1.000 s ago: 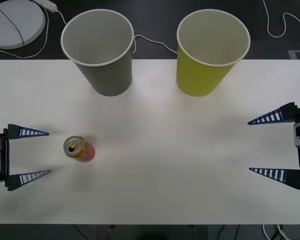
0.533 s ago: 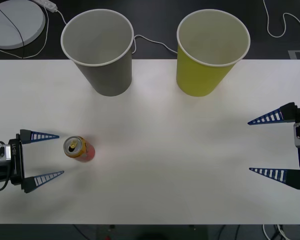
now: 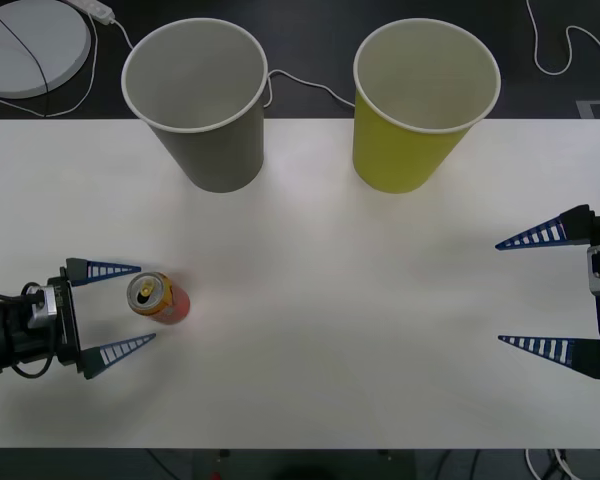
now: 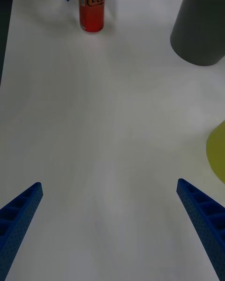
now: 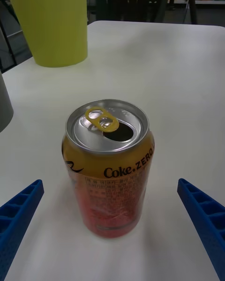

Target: Put the can into the green bin and the plastic bottle into the gray bin

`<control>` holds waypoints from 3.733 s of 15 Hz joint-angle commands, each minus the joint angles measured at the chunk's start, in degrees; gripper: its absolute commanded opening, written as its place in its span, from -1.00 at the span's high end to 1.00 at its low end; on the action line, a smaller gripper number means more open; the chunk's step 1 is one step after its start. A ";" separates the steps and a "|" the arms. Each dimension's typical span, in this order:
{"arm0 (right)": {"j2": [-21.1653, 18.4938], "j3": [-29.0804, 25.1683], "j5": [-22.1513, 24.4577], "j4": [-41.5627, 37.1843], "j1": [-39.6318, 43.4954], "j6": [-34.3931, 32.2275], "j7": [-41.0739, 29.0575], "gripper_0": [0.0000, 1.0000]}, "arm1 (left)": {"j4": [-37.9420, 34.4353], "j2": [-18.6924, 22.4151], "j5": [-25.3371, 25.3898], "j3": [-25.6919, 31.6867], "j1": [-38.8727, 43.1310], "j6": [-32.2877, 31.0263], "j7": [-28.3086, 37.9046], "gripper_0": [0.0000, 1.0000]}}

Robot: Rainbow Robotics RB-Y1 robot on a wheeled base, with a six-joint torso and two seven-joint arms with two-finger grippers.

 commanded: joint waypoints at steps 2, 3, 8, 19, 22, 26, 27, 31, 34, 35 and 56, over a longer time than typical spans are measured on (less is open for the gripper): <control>0.00 0.00 0.00 0.00 0.00 0.00 0.00 -1.00 | 0.07 -2.02 -0.13 0.00 -0.27 1.59 0.05 -1.00; 0.00 0.00 0.00 0.00 0.00 0.00 0.00 -1.00 | 0.07 -2.37 -0.39 0.00 -0.54 1.94 0.05 -1.00; 0.00 0.00 0.00 0.00 0.00 0.00 0.00 -1.00 | -0.02 -4.83 -1.27 0.09 -1.59 3.96 0.05 -1.00; 0.00 0.00 0.00 0.00 0.00 0.00 0.00 -1.00 | -0.02 -6.94 -2.15 0.09 -2.03 4.93 0.22 1.00; 0.00 0.00 0.00 0.00 0.00 0.00 0.00 -1.00 | 0.07 -6.85 -2.15 0.09 -2.03 4.93 0.57 1.00; 0.00 0.00 0.00 0.00 0.00 0.00 0.00 -1.00 | -1.51 -5.44 -2.41 0.26 -2.03 4.84 1.89 1.00; 0.00 0.00 0.00 0.00 0.00 0.00 0.00 -1.00 | -2.13 -4.92 -2.76 0.26 -2.03 4.93 2.42 1.00; 0.00 0.00 0.00 0.00 0.00 0.00 0.00 -1.00 | -6.88 -0.79 -5.84 0.53 -1.94 5.28 10.15 1.00; 0.00 0.00 0.00 0.00 0.00 0.00 0.00 -1.00 | -12.32 2.64 -12.69 4.22 -1.42 5.37 16.92 1.00; 0.00 0.00 0.00 0.00 0.00 0.00 0.00 -1.00 | -15.05 3.17 -15.68 6.33 -0.71 5.37 19.64 1.00; 0.00 0.00 0.00 0.00 0.00 0.00 0.00 -1.00 | -64.62 14.33 -44.07 23.03 -5.72 -7.81 87.76 1.00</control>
